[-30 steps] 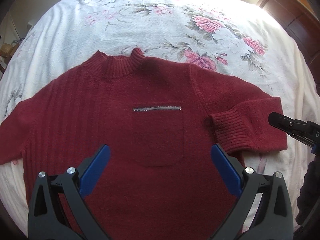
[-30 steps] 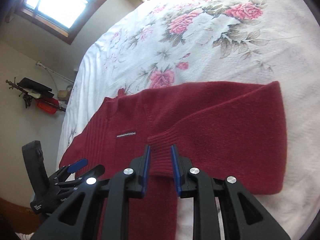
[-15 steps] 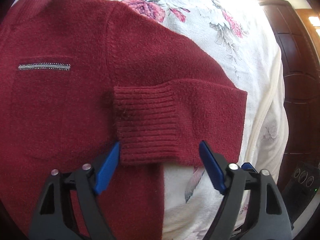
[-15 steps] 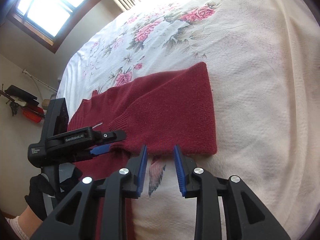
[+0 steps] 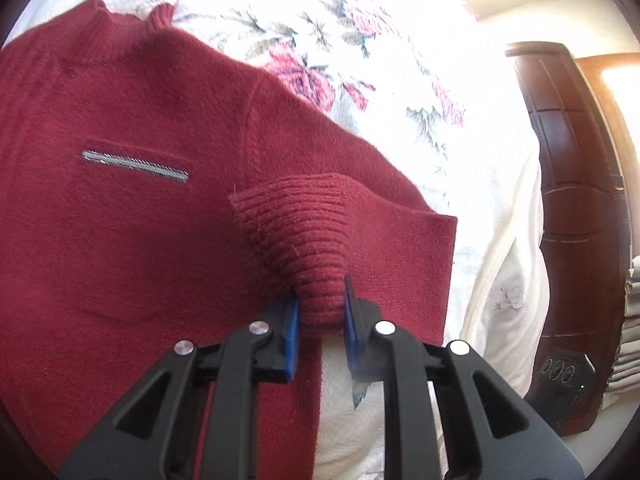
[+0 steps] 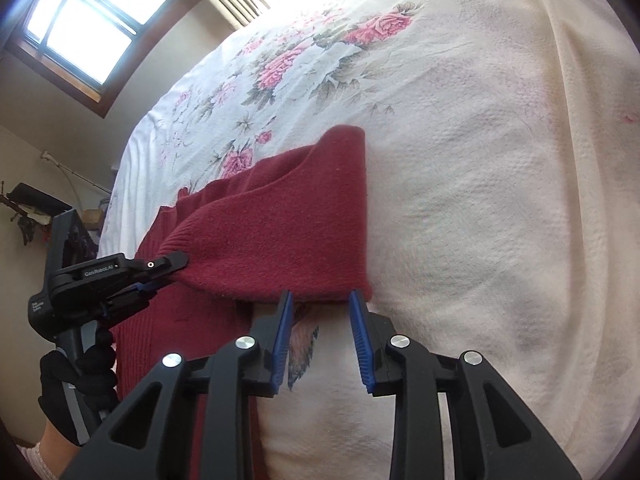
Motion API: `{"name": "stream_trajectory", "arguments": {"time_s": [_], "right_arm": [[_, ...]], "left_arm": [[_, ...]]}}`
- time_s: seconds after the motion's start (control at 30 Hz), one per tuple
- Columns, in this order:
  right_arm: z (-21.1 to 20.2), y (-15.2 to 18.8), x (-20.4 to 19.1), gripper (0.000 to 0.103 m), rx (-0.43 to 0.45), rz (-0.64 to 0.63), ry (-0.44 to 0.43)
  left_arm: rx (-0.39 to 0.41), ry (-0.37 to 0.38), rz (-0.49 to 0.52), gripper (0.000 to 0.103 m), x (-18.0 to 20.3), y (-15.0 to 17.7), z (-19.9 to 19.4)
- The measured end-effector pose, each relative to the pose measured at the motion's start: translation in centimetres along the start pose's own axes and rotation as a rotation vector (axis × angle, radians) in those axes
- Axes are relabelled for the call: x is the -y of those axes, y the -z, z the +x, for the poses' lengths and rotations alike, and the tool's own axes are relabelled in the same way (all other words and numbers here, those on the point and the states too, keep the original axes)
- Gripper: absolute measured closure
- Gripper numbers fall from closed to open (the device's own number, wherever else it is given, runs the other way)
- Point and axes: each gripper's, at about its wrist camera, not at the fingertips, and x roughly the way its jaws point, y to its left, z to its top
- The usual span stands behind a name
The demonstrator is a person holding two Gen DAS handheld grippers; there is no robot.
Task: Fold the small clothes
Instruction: 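Carry the cuff across the sweater body toward the left gripper and release, then move the left gripper to the other sleeve's cuff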
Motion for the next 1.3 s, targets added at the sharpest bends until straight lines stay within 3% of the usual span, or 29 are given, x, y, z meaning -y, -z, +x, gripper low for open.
{"name": "stream_trajectory", "arguments": {"time_s": [0.47, 0.57, 0.77, 0.93, 1.1, 1.3], "right_arm": [[5.6, -0.8, -7.1, 0.068, -0.069, -0.085, -0.084], [7.6, -0.9, -9.2, 0.068, -0.098, -0.104, -0.119], [12.2, -0.2, -10.8, 0.069, -0.179, -0.109, -0.073], [14.1, 0.8, -10.8, 0.071, -0.218, -0.122, -0.022], [12.5, 0.8, -12.2, 0.069, -0.197, -0.158, -0.030], [12.4, 1.1, -13.4, 0.068, -0.194, -0.181, -0.018]], "left_arm": [[0.165, -0.152, -0.047, 0.087, -9.9, -2.3, -10.5], [0.177, -0.182, -0.066, 0.087, -11.9, -2.6, -11.4], [0.163, -0.235, -0.086, 0.086, -17.2, -2.9, -12.1], [0.164, -0.300, -0.141, 0.070, -21.0, -2.2, -12.1], [0.177, -0.265, -0.183, 0.070, -22.6, -0.2, -14.6], [0.080, -0.145, -0.282, 0.066, -24.1, 0.4, -11.2]]}}
